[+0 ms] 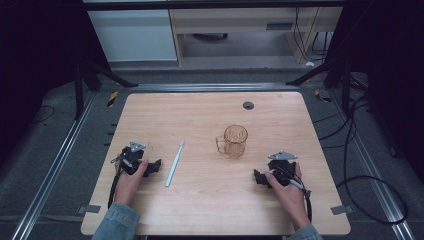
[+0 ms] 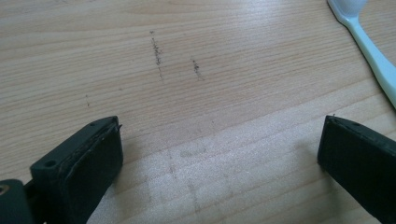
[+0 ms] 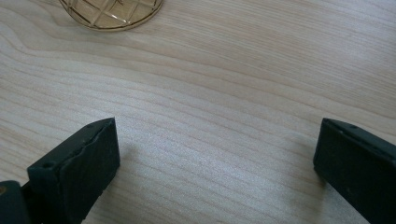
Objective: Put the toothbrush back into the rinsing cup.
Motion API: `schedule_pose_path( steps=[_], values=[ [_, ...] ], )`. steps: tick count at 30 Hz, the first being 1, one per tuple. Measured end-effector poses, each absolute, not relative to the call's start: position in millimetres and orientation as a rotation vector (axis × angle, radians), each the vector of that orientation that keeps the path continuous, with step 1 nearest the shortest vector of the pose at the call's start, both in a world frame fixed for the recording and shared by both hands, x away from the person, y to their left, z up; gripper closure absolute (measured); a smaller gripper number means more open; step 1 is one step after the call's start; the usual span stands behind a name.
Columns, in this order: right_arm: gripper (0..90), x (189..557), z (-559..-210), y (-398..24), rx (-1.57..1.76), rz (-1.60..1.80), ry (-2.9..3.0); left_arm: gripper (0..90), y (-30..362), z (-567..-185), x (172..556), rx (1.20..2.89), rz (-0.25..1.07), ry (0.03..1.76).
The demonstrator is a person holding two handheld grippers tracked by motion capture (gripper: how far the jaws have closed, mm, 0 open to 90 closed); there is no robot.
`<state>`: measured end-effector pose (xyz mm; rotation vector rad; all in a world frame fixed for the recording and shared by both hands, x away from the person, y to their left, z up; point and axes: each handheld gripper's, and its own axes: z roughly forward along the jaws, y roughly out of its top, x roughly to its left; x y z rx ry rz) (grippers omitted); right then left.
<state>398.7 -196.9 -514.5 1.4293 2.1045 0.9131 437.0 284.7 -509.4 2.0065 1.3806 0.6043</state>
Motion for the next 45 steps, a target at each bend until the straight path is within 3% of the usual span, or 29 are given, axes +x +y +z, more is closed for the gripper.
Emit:
schedule_pose_path(
  steps=[7,15,22,30,39,45],
  values=[
    [0.8,401,-515,-199,1.403,0.912,2.121,3.3,286,-507,438,2.028,0.594,1.374],
    [0.7,402,-515,-199,1.396,0.904,2.117,7.6,278,-472,433,2.200,0.627,1.370],
    [0.7,401,-515,-199,1.410,0.903,2.107,10.7,259,-431,430,2.320,0.472,1.365],
    [1.1,399,-515,-199,1.435,0.894,2.085,13.3,235,-421,446,2.396,0.357,1.363],
    [2.8,398,-515,-200,1.435,0.901,2.084,26.4,207,-420,462,2.459,0.275,1.340],
    [4.0,398,-515,-201,1.431,0.902,2.079,36.9,197,-422,475,2.477,0.149,1.342]
  ],
)
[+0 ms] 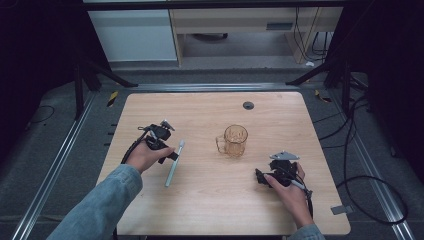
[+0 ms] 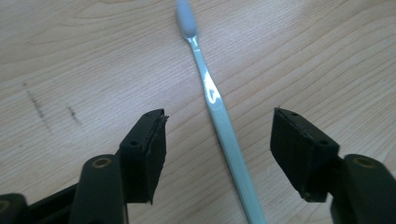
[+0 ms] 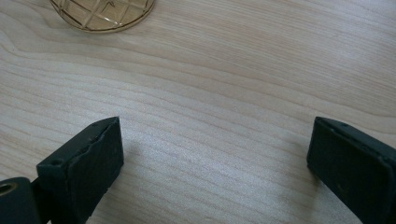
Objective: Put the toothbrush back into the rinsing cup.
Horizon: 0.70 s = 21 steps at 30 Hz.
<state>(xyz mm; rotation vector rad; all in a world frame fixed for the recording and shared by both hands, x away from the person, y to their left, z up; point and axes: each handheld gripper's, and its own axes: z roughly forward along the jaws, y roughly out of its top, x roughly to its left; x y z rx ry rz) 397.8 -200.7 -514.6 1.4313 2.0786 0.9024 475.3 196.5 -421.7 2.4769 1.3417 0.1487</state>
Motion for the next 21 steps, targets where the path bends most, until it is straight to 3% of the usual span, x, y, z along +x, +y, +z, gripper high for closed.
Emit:
schedule_pose_path(
  steps=[13,21],
  values=[
    [4.0,398,-515,-201,1.427,0.901,2.082,53.7,177,-431,491,2.580,0.097,1.354],
    [4.0,398,-515,-201,1.415,0.899,2.082,58.4,174,-450,507,2.629,0.073,1.435]
  ],
)
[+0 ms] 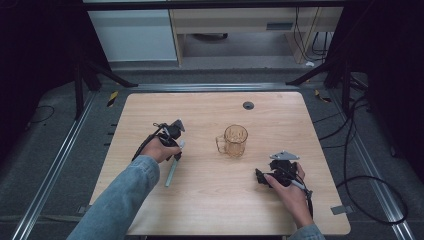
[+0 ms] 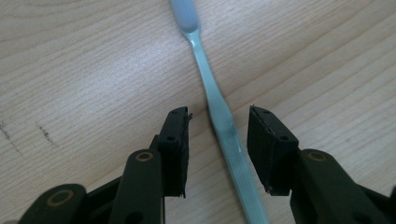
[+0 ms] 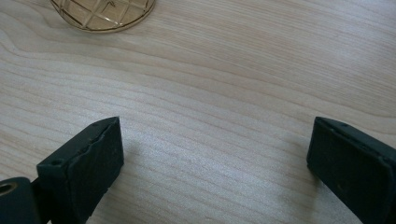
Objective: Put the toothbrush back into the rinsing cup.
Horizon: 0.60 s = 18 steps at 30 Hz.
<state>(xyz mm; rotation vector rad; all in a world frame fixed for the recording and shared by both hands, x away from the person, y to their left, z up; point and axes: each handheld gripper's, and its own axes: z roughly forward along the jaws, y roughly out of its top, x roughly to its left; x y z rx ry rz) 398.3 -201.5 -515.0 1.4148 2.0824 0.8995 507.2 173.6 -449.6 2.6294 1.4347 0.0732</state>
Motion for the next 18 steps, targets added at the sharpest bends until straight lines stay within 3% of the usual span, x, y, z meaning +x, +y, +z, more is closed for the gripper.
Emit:
schedule_pose_path(
  steps=[18],
  values=[
    [4.0,398,-515,-201,1.414,0.898,2.082,65.3,154,-454,518,2.659,0.079,1.475]
  ],
)
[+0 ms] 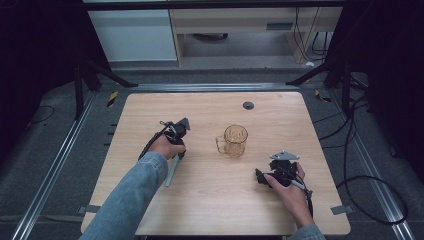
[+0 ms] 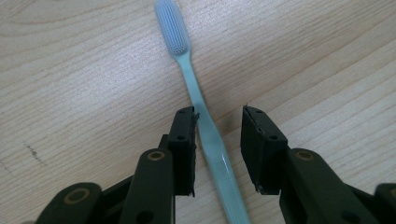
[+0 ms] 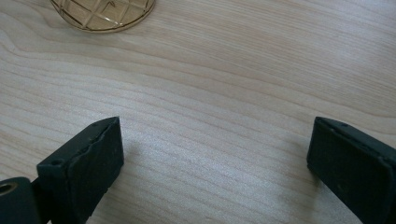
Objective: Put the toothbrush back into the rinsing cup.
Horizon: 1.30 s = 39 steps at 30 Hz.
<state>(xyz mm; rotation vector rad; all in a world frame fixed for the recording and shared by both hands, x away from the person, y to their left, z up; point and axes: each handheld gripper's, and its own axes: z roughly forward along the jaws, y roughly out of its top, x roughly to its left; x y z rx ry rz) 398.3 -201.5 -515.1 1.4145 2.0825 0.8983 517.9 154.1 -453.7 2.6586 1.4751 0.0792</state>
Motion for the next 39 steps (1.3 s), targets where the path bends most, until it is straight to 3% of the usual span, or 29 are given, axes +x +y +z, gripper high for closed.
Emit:
schedule_pose_path(
  steps=[29,39],
  values=[
    [4.0,398.0,-514.7,-201.4,1.421,0.903,2.085,73.3,155.6,-462.2,521.0,2.670,0.061,1.518],
    [4.0,397.8,-514.6,-201.6,1.421,0.905,2.088,78.6,155.7,-462.7,519.1,2.691,0.109,1.481]
  ],
)
